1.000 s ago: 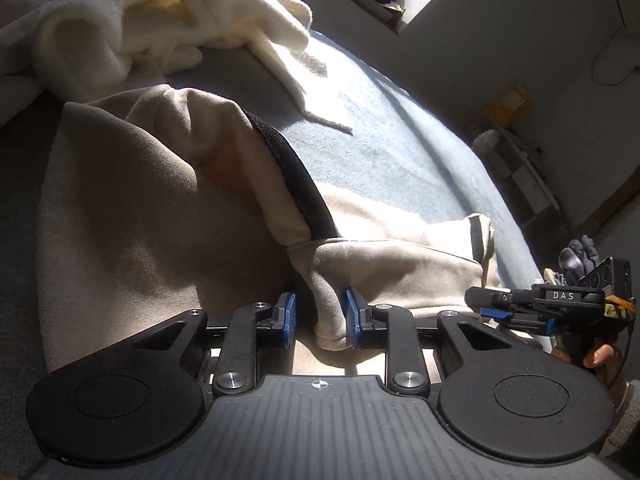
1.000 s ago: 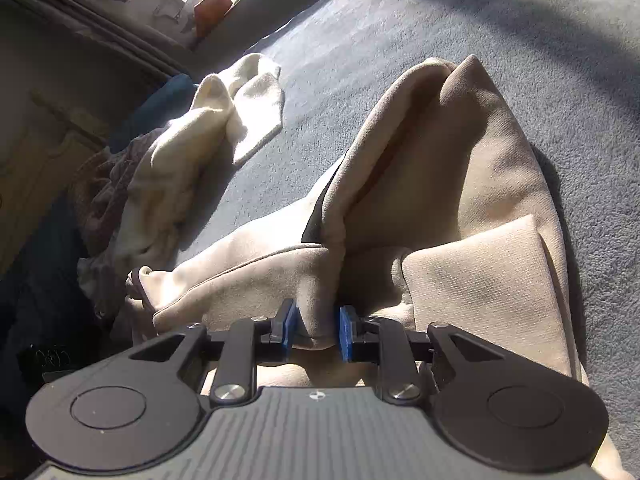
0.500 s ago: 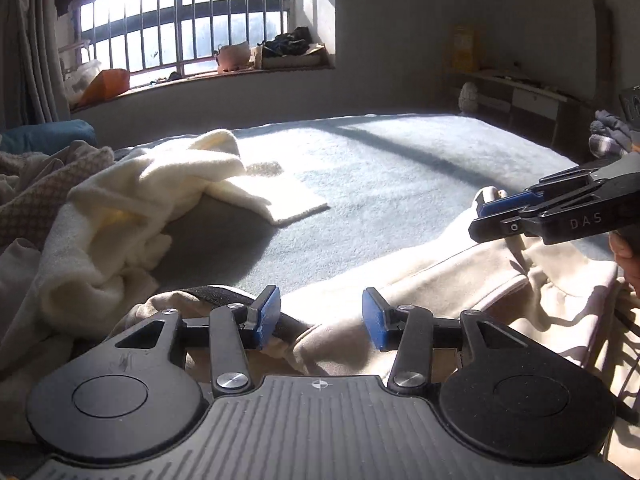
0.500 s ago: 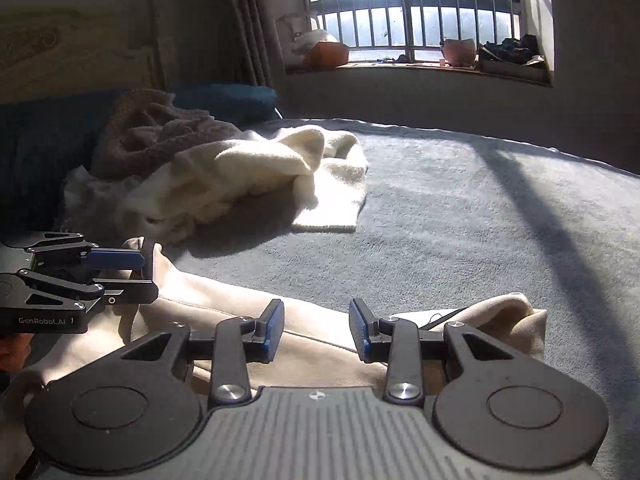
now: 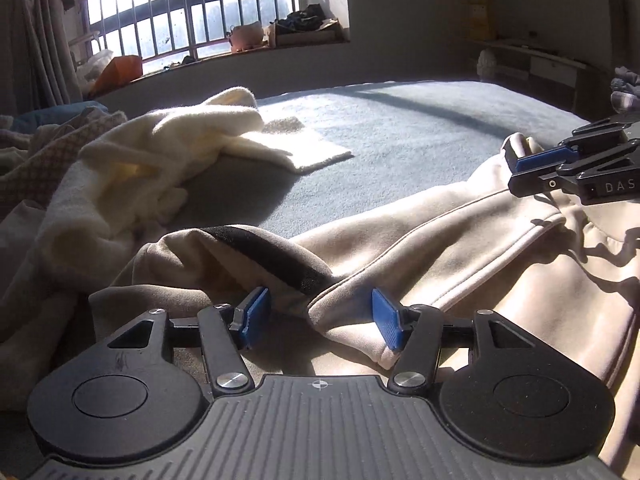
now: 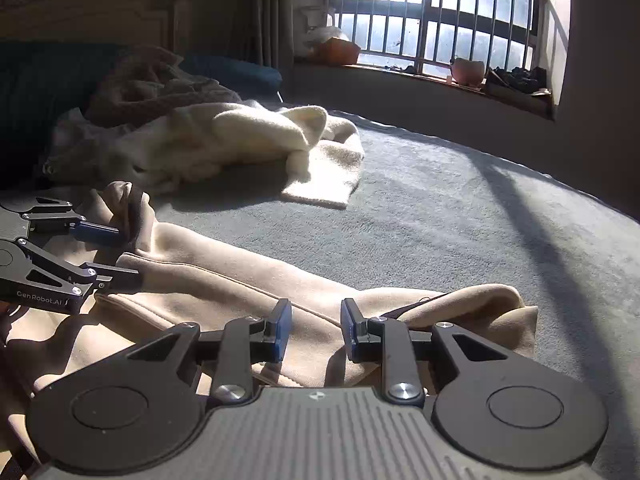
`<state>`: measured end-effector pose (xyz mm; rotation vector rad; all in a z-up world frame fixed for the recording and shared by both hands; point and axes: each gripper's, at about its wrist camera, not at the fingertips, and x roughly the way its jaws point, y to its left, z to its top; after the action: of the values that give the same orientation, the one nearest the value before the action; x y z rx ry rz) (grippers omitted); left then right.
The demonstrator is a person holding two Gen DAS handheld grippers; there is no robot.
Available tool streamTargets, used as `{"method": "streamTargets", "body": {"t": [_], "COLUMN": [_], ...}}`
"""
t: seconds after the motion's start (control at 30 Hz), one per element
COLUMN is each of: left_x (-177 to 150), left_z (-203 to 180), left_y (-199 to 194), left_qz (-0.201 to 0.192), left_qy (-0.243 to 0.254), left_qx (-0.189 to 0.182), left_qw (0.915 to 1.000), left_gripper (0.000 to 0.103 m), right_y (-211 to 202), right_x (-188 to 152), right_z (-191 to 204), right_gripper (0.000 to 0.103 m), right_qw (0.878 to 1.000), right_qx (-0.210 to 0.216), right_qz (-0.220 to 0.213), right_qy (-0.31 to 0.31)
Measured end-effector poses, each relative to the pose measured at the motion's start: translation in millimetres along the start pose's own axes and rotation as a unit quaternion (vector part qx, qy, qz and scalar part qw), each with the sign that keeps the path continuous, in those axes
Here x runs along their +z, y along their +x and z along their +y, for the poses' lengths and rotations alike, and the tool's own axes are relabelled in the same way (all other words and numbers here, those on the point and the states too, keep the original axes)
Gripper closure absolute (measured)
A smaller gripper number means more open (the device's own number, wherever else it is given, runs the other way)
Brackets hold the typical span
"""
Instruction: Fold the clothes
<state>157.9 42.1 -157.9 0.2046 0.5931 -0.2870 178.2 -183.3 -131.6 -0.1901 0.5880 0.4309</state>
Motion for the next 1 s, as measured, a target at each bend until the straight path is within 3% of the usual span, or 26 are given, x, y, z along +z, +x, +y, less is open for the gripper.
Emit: {"method": "streamTargets", "body": {"t": [0.07,0.13,0.2,0.33,0.5,0.63,0.7,0.93,1.0], "left_x": [-2.6,-6.8,-6.7,-8.2,-9.4,-9.7,-10.1,-11.9,-11.7], "left_z": [0.3,1.4,4.2,9.0,6.3,6.3,4.5,4.9,5.2], "left_y": [3.0,8.3,9.5,9.3,7.9,7.5,7.0,6.6,7.0], "left_qz": [0.005,0.014,0.014,0.015,0.011,0.009,0.008,0.006,0.005], "left_qy": [0.002,-0.001,-0.011,-0.029,-0.025,-0.026,-0.021,-0.025,-0.025], "left_qx": [0.006,0.009,0.01,0.007,0.013,0.012,0.016,0.017,0.017], "left_qw": [1.0,0.9999,0.9998,0.9995,0.9995,0.9996,0.9996,0.9995,0.9995], "left_gripper": [0.046,0.043,0.04,0.036,0.036,0.035,0.035,0.035,0.035], "right_y": [5.5,21.4,22.8,14.5,8.1,47.6,42.6,9.3,2.7], "right_x": [-1.4,-14.6,-26.9,-11.2,12.3,-17.1,-25.3,3.3,13.1], "right_z": [-6.9,-13.7,-17.4,-22.7,-42.3,-76.6,-93.4,-84.4,-71.2], "right_gripper": [0.075,0.075,0.071,0.071,0.071,0.071,0.072,0.071,0.071], "right_qw": [1.0,0.998,0.999,0.999,0.996,0.986,0.984,0.98,0.983], "right_qx": [-0.008,-0.022,-0.023,-0.028,-0.074,-0.134,-0.112,-0.11,-0.086], "right_qz": [0.011,0.051,0.035,0.026,-0.021,0.065,0.045,-0.015,-0.026], "right_qy": [0.007,0.013,0.016,0.034,0.048,0.073,0.134,0.168,0.161]}}
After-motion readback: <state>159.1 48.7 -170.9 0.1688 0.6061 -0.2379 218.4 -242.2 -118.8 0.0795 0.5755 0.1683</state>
